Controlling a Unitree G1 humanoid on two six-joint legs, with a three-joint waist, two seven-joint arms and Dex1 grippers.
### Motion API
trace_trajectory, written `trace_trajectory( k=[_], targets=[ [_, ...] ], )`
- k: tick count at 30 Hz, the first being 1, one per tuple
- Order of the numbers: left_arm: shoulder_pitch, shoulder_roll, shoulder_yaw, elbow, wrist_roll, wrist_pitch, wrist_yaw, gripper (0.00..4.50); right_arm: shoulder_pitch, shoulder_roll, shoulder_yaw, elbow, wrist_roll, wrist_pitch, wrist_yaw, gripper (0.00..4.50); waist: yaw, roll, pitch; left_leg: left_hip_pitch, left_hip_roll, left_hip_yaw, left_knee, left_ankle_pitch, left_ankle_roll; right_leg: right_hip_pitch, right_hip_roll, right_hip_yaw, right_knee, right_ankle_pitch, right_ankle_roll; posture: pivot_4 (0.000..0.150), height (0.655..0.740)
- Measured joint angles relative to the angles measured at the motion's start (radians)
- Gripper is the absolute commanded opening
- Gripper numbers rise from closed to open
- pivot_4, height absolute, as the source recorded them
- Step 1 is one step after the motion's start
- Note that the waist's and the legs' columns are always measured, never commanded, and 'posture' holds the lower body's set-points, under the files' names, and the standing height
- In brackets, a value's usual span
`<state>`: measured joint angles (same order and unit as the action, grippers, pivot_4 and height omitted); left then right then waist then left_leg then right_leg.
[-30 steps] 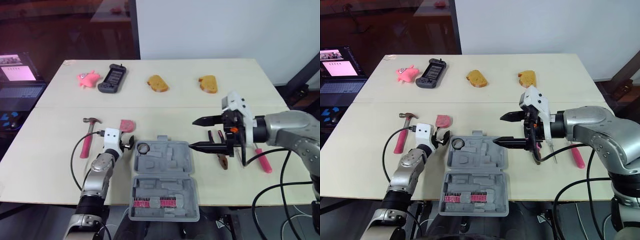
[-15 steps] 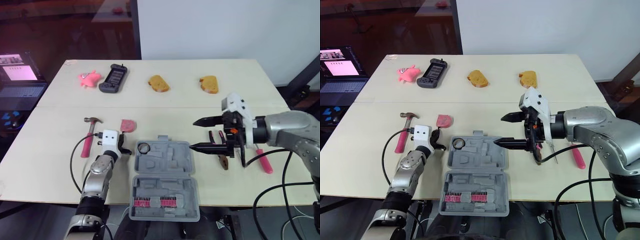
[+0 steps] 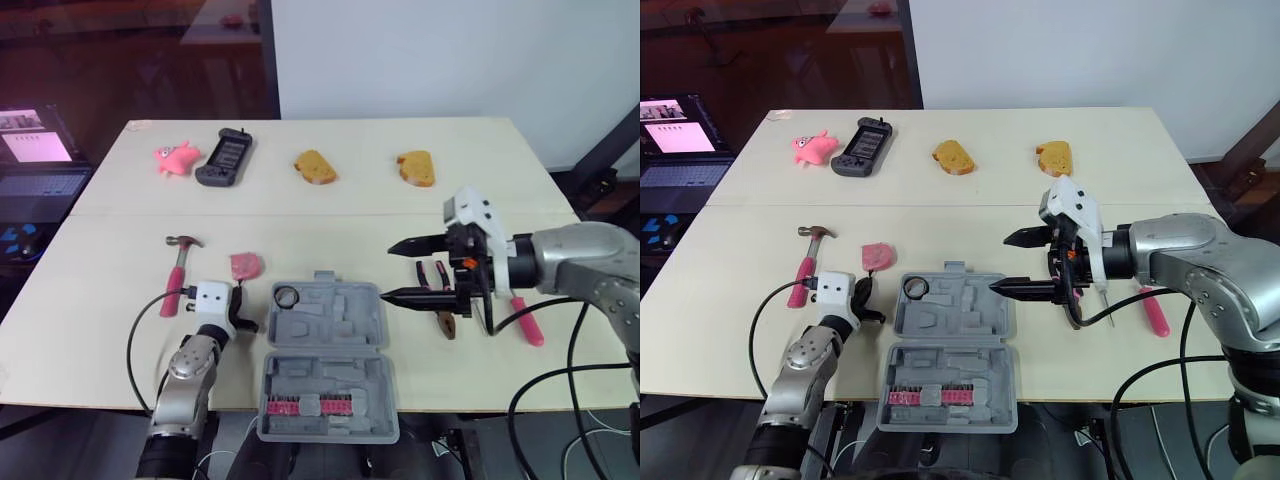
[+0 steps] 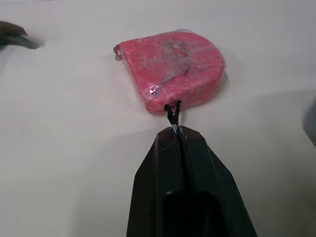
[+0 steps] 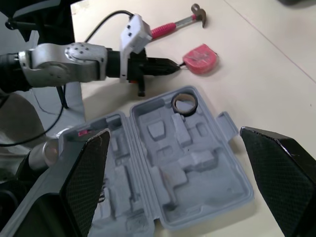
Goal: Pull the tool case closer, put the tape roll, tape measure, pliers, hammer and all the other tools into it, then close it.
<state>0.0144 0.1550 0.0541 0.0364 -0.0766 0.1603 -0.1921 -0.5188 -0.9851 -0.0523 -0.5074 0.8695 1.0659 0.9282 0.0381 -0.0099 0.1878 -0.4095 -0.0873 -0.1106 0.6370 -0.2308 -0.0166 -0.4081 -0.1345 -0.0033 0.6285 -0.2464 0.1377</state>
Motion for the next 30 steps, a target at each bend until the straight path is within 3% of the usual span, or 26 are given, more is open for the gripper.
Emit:
trace_trajectory(
  k=[14,30],
  targets=[
    [0.421,0.078,0.023,-0.406,-0.042,0.145,-0.057,0.03,-0.043,-0.022,0.004,-0.017,0.093,0.045,0.044,4.50,0.000,0.000,0.000,0.000,0.003,0.002,-0.005,0.000,0.000,0.000,0.001,0.000,-0.010,-0.001,-0.006,0.150,0.7400],
    [0.690,0.183,0.107,-0.518,-0.109,0.112,-0.204,0.03,-0.068,0.040,0.084,0.014,0.045,-0.012,0.061,4.50,0.000,0.000,0.000,-0.002,0.005,0.004,-0.006,-0.003,-0.001,0.000,0.001,-0.001,-0.014,-0.001,-0.007,0.150,0.7400]
  ],
)
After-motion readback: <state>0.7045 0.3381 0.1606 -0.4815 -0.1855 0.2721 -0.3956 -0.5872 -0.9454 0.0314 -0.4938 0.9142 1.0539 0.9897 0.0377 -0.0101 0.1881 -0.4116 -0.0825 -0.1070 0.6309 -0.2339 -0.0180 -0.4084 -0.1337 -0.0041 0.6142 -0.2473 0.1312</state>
